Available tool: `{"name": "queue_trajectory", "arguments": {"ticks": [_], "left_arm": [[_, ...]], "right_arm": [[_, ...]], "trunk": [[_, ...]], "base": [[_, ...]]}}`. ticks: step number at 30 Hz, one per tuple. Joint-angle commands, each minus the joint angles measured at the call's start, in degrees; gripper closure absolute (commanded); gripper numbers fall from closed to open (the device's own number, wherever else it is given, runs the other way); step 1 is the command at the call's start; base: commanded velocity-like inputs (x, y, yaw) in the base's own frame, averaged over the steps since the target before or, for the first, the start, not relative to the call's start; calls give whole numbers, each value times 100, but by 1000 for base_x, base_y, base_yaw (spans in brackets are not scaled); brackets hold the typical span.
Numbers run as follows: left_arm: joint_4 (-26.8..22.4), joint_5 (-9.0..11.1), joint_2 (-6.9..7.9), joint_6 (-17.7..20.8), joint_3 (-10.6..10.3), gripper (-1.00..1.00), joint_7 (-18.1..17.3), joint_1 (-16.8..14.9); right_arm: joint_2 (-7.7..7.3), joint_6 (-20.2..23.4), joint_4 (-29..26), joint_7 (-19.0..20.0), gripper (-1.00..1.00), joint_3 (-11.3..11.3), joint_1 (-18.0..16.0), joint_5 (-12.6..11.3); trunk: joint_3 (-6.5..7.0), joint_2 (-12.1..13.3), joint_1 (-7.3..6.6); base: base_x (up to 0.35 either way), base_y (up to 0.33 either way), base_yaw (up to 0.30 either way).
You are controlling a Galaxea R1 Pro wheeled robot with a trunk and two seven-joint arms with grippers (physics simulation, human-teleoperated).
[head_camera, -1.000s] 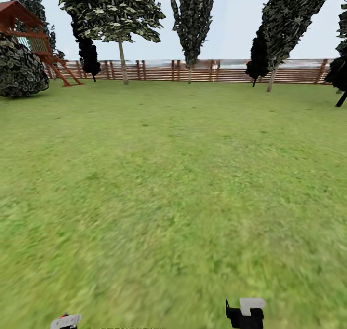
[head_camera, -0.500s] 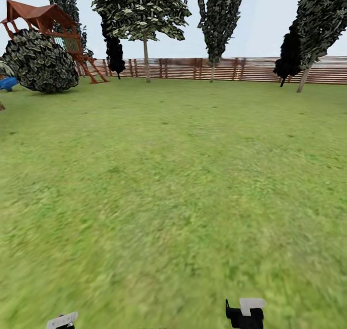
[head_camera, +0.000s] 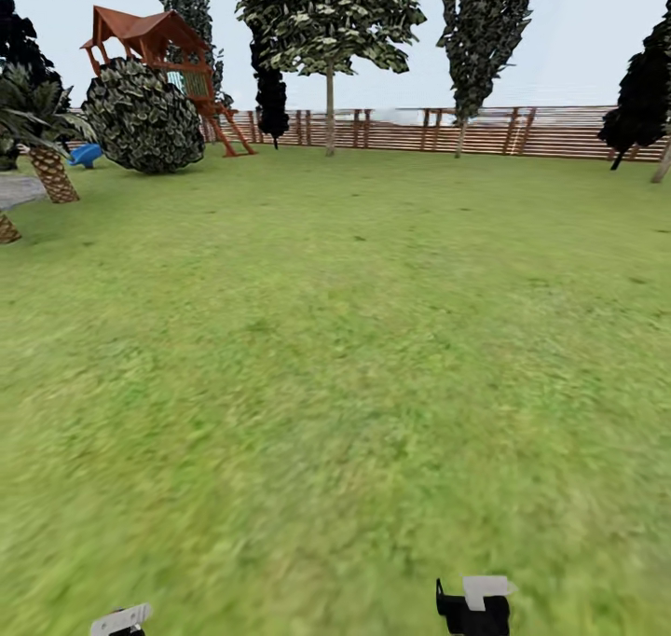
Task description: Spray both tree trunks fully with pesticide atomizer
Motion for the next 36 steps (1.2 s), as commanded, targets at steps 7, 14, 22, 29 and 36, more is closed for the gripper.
{"name": "queue_trajectory", "arguments": {"ticks": [7, 14, 22, 29, 36], "left_arm": [[1, 1, 3, 0, 2, 100, 0, 0], [0, 1, 9, 0, 2, 100, 0, 0], [8, 1, 18, 1, 2, 100, 0, 0], [8, 1, 18, 1, 2, 100, 6, 0], [8, 1, 18, 1, 3, 100, 4, 0]], "right_arm": [[0, 6, 0, 6, -100, 0, -1, 0], [-3, 9, 0, 9, -100, 0, 0, 0], [-9, 9, 0, 10, -100, 0, 2, 0], [-16, 9, 0, 0, -100, 0, -1, -3], [-11, 9, 16, -2, -100, 0, 0, -8]], "trunk": [[-18, 0, 0], [-18, 0, 0], [-18, 0, 0], [-18, 0, 0], [-18, 0, 0]], "base": [[339, 103, 206], [339, 58, 8], [339, 30, -187], [339, 65, -16], [339, 2, 0]]}}
